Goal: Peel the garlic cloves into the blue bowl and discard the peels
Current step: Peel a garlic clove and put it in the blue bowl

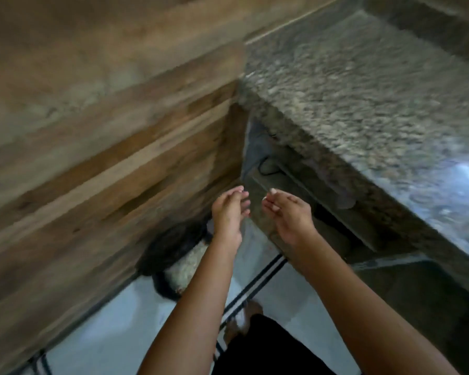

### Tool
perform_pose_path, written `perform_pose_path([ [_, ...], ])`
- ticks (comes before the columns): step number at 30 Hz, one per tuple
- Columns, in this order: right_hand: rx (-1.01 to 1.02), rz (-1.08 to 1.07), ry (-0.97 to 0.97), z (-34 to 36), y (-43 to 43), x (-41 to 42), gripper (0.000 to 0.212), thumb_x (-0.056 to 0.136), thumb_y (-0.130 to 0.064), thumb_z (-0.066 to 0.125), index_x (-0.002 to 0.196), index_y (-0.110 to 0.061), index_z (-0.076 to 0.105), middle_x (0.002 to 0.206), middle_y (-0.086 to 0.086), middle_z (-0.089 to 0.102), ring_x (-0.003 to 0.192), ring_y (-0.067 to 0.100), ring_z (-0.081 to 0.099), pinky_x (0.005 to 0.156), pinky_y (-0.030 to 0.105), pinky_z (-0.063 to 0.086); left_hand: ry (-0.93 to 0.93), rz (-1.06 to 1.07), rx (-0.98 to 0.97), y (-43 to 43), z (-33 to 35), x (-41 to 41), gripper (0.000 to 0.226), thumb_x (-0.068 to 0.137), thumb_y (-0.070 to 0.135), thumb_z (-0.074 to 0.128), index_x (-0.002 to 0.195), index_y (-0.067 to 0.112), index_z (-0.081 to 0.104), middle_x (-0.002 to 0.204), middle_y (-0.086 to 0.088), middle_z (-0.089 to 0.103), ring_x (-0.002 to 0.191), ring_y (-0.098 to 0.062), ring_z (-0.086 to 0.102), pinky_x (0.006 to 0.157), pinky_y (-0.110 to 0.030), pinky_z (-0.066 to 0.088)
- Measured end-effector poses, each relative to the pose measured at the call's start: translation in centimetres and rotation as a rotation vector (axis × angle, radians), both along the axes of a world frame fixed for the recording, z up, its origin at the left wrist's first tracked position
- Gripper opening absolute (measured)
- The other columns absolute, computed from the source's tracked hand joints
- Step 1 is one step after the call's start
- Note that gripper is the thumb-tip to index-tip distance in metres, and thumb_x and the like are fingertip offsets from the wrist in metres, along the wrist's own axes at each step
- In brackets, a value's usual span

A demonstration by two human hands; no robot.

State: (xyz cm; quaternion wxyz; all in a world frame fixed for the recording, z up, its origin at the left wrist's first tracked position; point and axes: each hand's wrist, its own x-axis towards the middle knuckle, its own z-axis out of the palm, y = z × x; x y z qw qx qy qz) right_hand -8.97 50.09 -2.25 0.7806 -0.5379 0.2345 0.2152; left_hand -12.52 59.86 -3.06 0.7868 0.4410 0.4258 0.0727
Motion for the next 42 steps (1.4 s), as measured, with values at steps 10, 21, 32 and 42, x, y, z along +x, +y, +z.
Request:
perform_pose_path([
  [10, 0.069, -0.628, -0.276, 9.6, -27.3, 0.6, 0.010, 0.090, -0.002, 0.056, 0.084, -0.008, 0.059, 0.065, 0.002, 0.064, 0.062, 0.013, 0.062, 0.062, 0.022, 0.055, -0.286, -0.743, -0.043, -26.3, 9.5, 6.6, 0.012, 0.094, 0.011, 0.051, 0.084, 0.016, 0.057, 0.073, 0.001, 0.059, 0.052, -0.005, 0.055, 0.047, -0.015, 0.043],
  [21, -0.124, -0.845, -0.210, 8.0, -54.0, -2.4, 0.014, 0.089, -0.001, 0.058, 0.078, -0.009, 0.057, 0.060, 0.003, 0.059, 0.047, 0.008, 0.058, 0.054, 0.019, 0.051, -0.240, -1.126, -0.017, -52.9, 9.6, 6.3, 0.013, 0.093, 0.007, 0.049, 0.089, 0.014, 0.059, 0.076, -0.001, 0.064, 0.047, -0.005, 0.059, 0.044, -0.016, 0.043],
  [32, -1.036, -0.292, -0.117, 4.0, -64.3, 1.5, 0.013, 0.083, -0.011, 0.066, 0.092, -0.004, 0.072, 0.086, 0.010, 0.069, 0.080, 0.020, 0.064, 0.072, 0.025, 0.046, -0.145, -1.053, 0.096, -60.8, 7.2, 8.7, 0.018, 0.097, 0.006, 0.042, 0.088, 0.013, 0.056, 0.080, -0.005, 0.062, 0.047, -0.006, 0.059, 0.045, -0.017, 0.045],
  [42, -1.131, -0.202, -0.370, 5.7, -62.7, 3.1, 0.008, 0.084, -0.017, 0.063, 0.077, -0.014, 0.059, 0.086, 0.007, 0.061, 0.075, 0.015, 0.055, 0.064, 0.021, 0.040, -0.200, -1.055, 0.215, -60.6, 6.6, 10.9, 0.014, 0.096, 0.007, 0.046, 0.098, 0.009, 0.059, 0.085, -0.004, 0.065, 0.063, -0.012, 0.059, 0.051, -0.019, 0.047],
])
